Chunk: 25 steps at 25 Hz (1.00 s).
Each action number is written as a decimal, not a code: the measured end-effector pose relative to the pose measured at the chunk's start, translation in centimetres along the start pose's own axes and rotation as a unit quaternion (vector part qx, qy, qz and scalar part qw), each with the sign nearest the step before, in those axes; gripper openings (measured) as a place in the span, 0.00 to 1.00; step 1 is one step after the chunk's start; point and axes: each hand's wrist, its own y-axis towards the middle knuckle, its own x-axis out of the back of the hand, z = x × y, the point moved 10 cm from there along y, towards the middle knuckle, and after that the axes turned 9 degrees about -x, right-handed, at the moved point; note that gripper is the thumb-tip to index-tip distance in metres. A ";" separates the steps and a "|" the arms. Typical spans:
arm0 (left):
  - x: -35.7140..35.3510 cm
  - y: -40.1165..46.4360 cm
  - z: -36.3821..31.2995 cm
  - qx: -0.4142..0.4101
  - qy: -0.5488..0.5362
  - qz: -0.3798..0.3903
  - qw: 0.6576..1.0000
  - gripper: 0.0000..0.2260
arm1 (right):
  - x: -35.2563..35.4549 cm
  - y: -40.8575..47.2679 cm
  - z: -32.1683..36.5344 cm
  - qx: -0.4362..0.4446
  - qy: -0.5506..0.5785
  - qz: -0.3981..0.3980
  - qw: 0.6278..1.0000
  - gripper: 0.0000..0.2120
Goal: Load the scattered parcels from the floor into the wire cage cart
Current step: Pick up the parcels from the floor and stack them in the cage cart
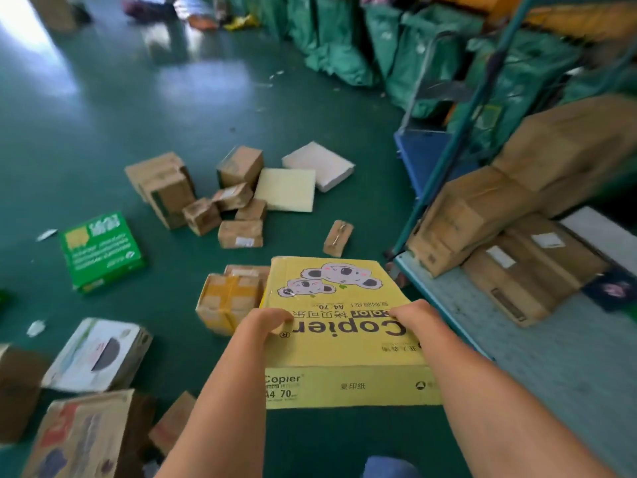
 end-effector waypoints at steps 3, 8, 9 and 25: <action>-2.4 -3.1 -7.1 -0.049 0.061 0.024 0.997 0.21 | 6.5 0.4 -2.3 -0.008 0.032 -0.030 0.999 0.13; -8.9 -6.2 -17.5 -0.118 0.127 0.041 0.984 0.18 | 15.6 3.9 -7.7 -0.026 0.110 -0.059 0.992 0.11; -10.6 -6.8 -19.1 -0.128 0.136 0.047 0.981 0.18 | 17.2 4.9 -9.0 -0.029 0.128 -0.065 0.989 0.11; -40.7 -4.4 -40.1 -0.201 0.210 0.180 0.940 0.26 | 34.6 21.8 -29.4 -0.174 0.229 -0.109 0.952 0.08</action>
